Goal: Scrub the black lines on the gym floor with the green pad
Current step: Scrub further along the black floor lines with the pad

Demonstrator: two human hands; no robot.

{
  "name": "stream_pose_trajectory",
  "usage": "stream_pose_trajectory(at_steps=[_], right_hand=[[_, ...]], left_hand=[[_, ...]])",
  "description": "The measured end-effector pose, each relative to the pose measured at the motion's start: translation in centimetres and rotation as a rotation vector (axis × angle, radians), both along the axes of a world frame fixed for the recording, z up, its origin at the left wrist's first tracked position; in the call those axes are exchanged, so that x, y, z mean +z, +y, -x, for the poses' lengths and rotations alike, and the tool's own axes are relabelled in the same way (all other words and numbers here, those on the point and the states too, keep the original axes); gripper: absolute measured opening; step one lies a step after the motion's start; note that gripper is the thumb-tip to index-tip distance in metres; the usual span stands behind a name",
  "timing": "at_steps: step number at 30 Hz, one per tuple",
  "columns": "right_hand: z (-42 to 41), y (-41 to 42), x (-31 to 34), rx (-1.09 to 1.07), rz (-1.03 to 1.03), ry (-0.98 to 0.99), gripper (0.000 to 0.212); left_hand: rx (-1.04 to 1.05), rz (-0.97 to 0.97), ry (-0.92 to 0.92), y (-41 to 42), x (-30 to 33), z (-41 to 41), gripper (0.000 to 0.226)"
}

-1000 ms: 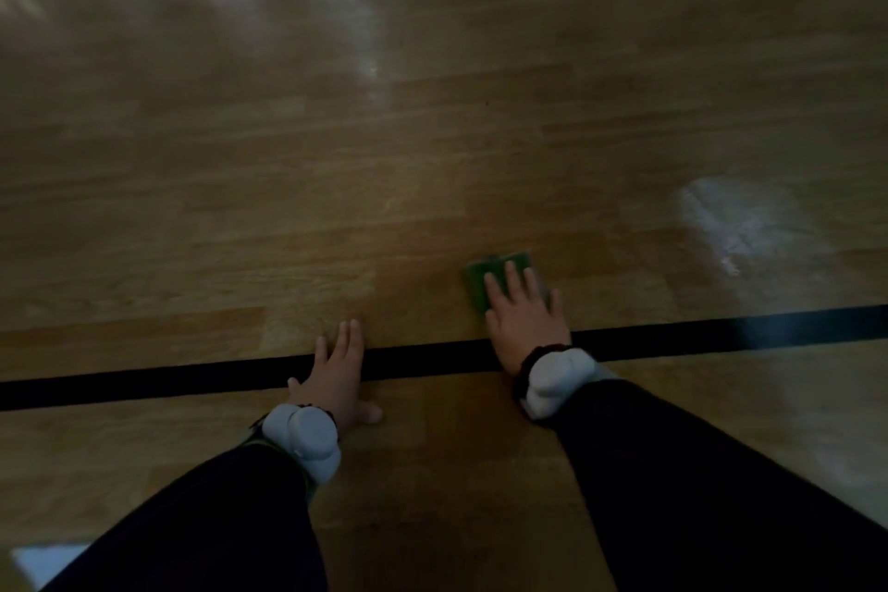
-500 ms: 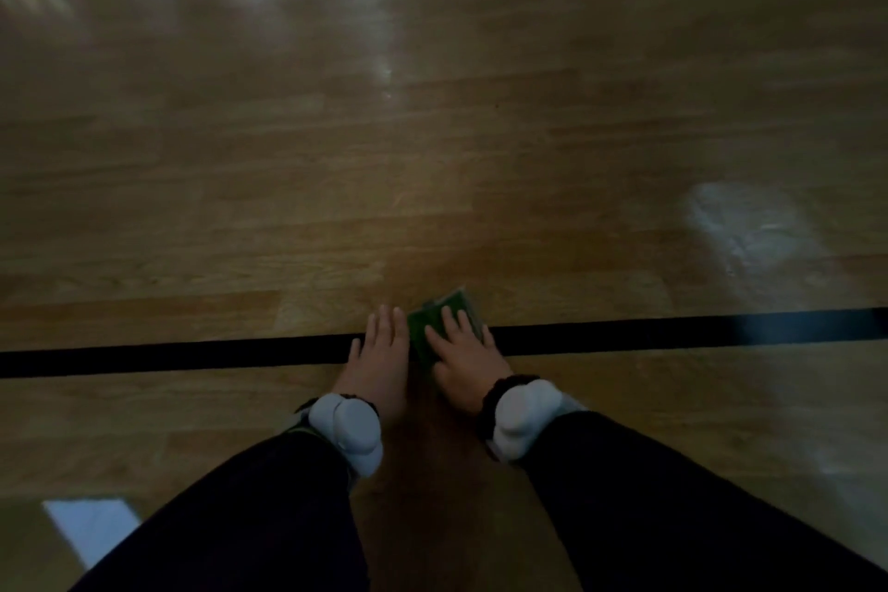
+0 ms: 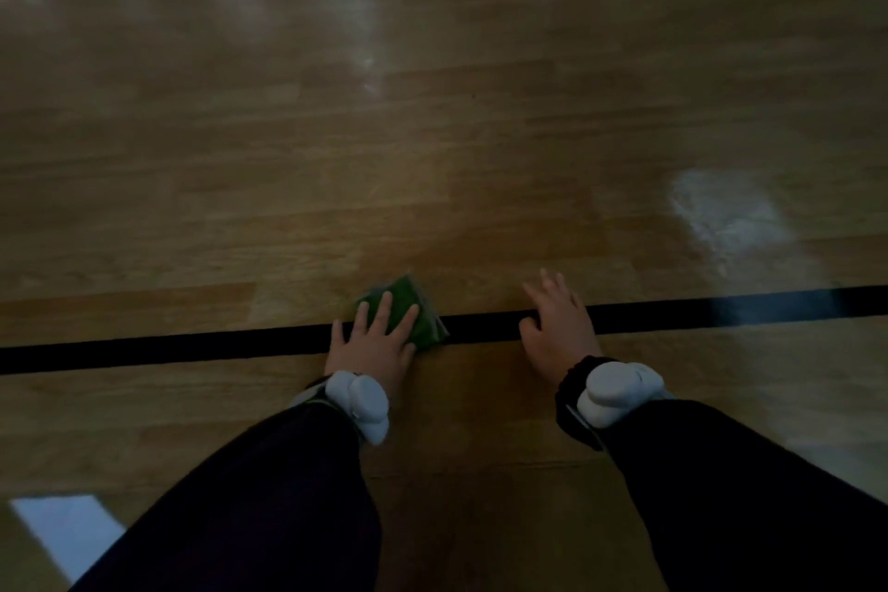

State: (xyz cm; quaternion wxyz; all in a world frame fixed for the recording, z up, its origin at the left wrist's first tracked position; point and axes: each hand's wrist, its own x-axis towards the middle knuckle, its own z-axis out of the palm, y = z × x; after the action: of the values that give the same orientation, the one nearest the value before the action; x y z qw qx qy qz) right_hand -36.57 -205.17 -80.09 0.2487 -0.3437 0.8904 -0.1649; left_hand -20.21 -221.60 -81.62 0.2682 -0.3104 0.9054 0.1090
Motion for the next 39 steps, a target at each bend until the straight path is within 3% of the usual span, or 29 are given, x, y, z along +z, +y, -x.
stream_pose_trajectory(at_steps=[3,7,19,23,36,39], right_hand=[[0.5,0.5,0.1,-0.011,-0.024,0.009,0.053],[0.8,0.7,0.6,-0.019,-0.019,0.018,0.054],[1.6,0.5,2.8,-0.019,-0.01,0.027,0.055],[0.9,0.2,3.4,0.019,0.01,0.008,0.055],[0.5,0.7,4.8,0.057,-0.01,0.057,0.056],[0.3,0.8,5.0,0.065,-0.011,0.074,0.057]], left_hand=[[0.196,-0.035,-0.01,-1.7,0.4,-0.5,0.061],[0.223,-0.026,-0.017,-0.5,0.8,0.5,0.064],[-0.255,-0.11,0.003,13.2,0.6,2.8,0.07],[-0.3,-0.1,0.017,13.7,0.1,2.5,0.064],[0.115,-0.022,-0.145,2.8,1.3,-8.1,0.057],[0.253,-0.04,-0.078,1.1,0.8,-9.2,0.059]])
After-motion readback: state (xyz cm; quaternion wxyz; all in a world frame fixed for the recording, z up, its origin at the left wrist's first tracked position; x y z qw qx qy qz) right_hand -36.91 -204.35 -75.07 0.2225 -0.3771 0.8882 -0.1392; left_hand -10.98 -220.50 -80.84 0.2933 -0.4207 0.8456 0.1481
